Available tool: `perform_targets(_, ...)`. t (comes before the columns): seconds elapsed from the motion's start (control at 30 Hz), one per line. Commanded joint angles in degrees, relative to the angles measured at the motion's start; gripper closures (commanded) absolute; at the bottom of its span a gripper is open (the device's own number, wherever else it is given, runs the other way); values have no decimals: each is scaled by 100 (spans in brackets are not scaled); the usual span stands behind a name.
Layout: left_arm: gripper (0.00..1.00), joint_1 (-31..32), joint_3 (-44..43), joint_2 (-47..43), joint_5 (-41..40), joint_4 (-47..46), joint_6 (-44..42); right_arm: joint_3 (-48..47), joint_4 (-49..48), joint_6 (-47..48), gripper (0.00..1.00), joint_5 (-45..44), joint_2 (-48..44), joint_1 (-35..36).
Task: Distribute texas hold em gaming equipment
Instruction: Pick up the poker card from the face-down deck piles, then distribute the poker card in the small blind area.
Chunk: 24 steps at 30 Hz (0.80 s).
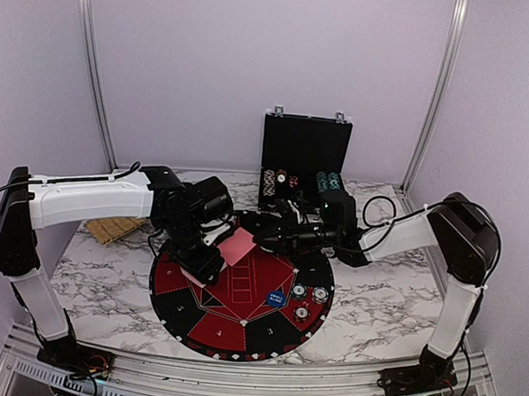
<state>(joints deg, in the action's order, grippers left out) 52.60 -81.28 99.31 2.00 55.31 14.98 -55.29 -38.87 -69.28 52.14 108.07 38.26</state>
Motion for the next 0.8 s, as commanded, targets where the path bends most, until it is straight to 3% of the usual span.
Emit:
perform_targets(0.0,58,-3,54,-219,-69,-64,22,209,-275,-71,100,80,-331,-159)
perform_targets(0.47,58,-26,86,-261,-102,-100,19,1216,635,647,100,278,-1317,-478)
perform_targets(0.77,58,-53,104,-331,-79,-99,-35,1421,3172,2698,100,-154,-1866,-41)
